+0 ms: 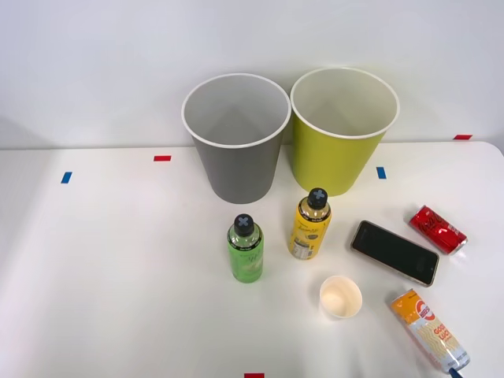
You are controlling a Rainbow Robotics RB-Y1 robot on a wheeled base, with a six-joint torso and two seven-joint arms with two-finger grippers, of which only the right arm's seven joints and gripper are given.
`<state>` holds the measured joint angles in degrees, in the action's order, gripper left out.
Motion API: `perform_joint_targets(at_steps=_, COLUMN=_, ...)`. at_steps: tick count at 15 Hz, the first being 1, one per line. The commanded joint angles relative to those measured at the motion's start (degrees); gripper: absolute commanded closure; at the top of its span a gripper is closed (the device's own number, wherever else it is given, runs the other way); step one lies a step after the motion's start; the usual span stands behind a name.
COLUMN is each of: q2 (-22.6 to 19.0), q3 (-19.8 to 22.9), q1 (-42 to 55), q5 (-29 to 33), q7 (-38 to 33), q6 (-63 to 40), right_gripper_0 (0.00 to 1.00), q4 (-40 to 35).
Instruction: Put cans in the gray bin, plastic bottles in the light green bin
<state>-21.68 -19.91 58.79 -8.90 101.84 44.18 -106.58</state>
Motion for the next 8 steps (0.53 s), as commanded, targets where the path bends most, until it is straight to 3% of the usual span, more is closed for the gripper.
perform_joint_targets(at_steps=1, q2=-3.8, q3=2.2, q1=0.7, q5=-3.4, q7=-0.1, q6=-4.3, right_gripper_0=0.0, q4=-3.2)
perform_joint_targets(at_steps=3, q2=-5.3, q3=4.0, q1=0.4, q5=-4.3, q7=-0.5, q6=-9.2, right_gripper_0=0.0, q4=-5.6)
perform_joint_targets(at_steps=8, q2=-10.3, q3=7.3, q1=-1.8, q5=-14.5, q7=-0.6, q6=-36.8, right_gripper_0=0.0, q4=-25.1)
